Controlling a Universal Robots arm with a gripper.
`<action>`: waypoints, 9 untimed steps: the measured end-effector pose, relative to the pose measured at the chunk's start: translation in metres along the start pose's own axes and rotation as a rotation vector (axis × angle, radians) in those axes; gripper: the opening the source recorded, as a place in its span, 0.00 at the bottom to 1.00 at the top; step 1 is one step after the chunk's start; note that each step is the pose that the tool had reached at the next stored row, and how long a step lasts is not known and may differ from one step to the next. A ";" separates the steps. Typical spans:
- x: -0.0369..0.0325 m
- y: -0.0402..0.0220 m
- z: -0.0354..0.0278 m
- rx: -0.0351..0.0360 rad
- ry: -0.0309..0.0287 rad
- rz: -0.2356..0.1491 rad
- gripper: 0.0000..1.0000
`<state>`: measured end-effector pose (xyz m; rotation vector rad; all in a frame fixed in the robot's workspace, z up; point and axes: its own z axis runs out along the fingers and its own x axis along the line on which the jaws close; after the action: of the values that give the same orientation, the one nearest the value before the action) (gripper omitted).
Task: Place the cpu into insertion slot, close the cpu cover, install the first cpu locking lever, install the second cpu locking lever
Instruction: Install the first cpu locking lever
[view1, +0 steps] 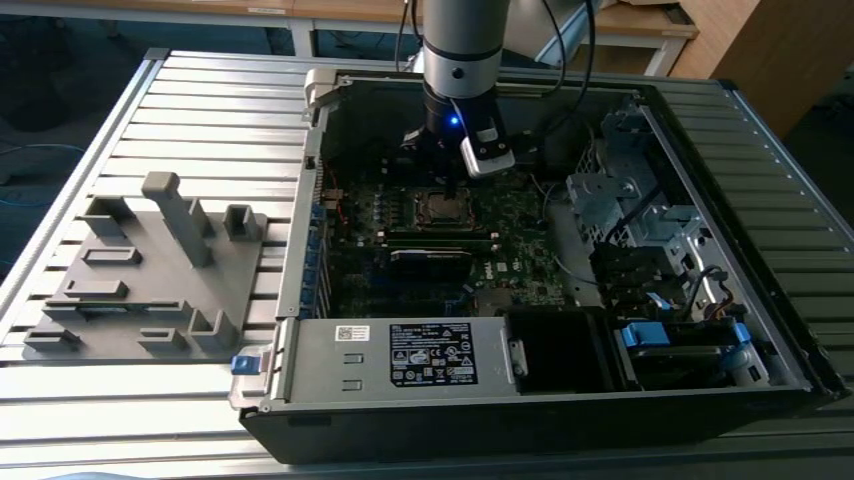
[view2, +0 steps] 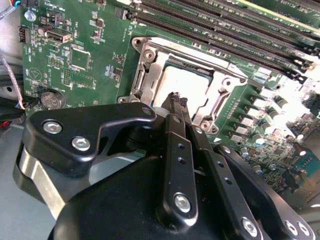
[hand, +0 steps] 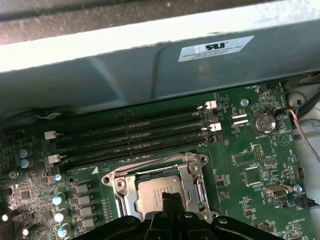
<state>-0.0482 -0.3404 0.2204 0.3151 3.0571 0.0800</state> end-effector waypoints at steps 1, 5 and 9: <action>0.0000 0.0000 0.0000 0.0002 0.0013 0.000 0.10; -0.0001 0.0000 0.0000 0.0044 0.0196 0.001 0.10; -0.0001 0.0000 0.0001 0.0048 0.0226 0.001 0.10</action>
<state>-0.0481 -0.3404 0.2204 0.3182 3.0800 0.0768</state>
